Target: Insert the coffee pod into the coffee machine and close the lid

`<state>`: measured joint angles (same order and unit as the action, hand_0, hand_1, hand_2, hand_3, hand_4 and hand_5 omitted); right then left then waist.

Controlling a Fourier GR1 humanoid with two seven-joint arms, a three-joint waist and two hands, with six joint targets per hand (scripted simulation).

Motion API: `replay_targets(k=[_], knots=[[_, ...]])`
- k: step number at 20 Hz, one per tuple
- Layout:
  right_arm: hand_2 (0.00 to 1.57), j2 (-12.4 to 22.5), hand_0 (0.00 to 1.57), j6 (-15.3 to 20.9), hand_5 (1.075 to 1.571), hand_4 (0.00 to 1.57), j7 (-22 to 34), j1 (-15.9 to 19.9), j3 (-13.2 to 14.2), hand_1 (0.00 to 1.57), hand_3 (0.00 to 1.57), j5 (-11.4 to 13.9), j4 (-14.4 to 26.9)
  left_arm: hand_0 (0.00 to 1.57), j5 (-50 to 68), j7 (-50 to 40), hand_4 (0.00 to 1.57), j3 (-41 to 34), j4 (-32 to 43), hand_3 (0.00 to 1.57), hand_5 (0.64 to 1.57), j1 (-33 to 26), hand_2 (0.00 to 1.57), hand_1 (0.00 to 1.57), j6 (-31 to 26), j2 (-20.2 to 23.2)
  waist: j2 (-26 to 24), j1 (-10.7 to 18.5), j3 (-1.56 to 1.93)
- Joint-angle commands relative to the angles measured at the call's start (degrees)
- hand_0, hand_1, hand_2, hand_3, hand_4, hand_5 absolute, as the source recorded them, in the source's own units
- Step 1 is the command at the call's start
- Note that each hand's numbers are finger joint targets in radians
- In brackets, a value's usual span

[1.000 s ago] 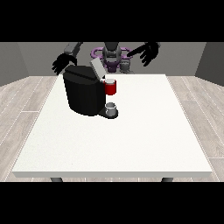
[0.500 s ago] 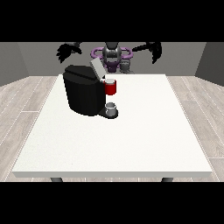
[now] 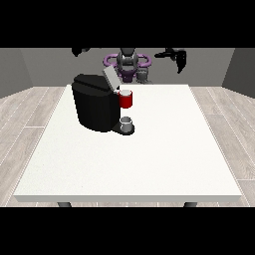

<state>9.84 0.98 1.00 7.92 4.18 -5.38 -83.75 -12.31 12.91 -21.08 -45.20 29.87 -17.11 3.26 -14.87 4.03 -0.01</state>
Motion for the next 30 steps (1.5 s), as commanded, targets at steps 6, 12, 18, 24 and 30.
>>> replay_targets(k=[6, 12, 18, 24, 30], knots=[[0.0, -1.3, 0.0, -0.8, 1.571, 0.24, -0.1, 5.0, -5.2, 0.0, 0.0, 4.7, -0.6, 0.0, 3.5, 0.9, 0.22, 4.3, -9.4, 0.0, 1.571, -5.9, 0.0, 0.0, 2.2, -3.2, 4.9, 2.0, 0.01], [0.0, -0.5, 0.0, -2.1, 1.571, 0.12, 3.1, 9.0, -4.2, 0.0, 0.0, 4.5, 0.8, 0.0, 7.2, -4.3, 0.0, 5.1, -18.0, 0.0, 1.571, -10.9, 0.0, 0.0, -0.9, -1.7, 6.8, 4.0, 0.01], [0.0, 1.7, 0.0, -5.8, 1.571, 0.0, -1.6, 14.6, 2.0, 0.0, 0.0, 0.3, 8.7, 0.0, 10.5, -8.9, 0.0, 9.6, -26.2, 0.0, 1.571, -11.0, 0.0, 0.0, 3.6, -3.2, 12.0, 4.8, 0.03], [0.0, 1.5, 0.0, -5.6, 1.571, 0.0, -0.1, 19.5, 2.5, 0.0, 0.0, 0.3, 11.8, 0.0, 12.1, -7.7, 0.0, 8.2, -28.5, 0.0, 1.571, -13.2, 0.0, 0.0, 2.1, -0.1, 15.9, 2.8, 0.01], [0.0, 0.2, 0.0, -5.8, 1.571, 0.0, -3.1, 21.9, 1.5, 0.0, 0.0, 2.5, 17.0, 0.0, 11.2, -8.3, 0.0, 11.1, -33.1, 0.0, 1.571, -15.8, 0.0, 0.0, 4.6, -0.3, 16.5, 2.0, 0.01]])
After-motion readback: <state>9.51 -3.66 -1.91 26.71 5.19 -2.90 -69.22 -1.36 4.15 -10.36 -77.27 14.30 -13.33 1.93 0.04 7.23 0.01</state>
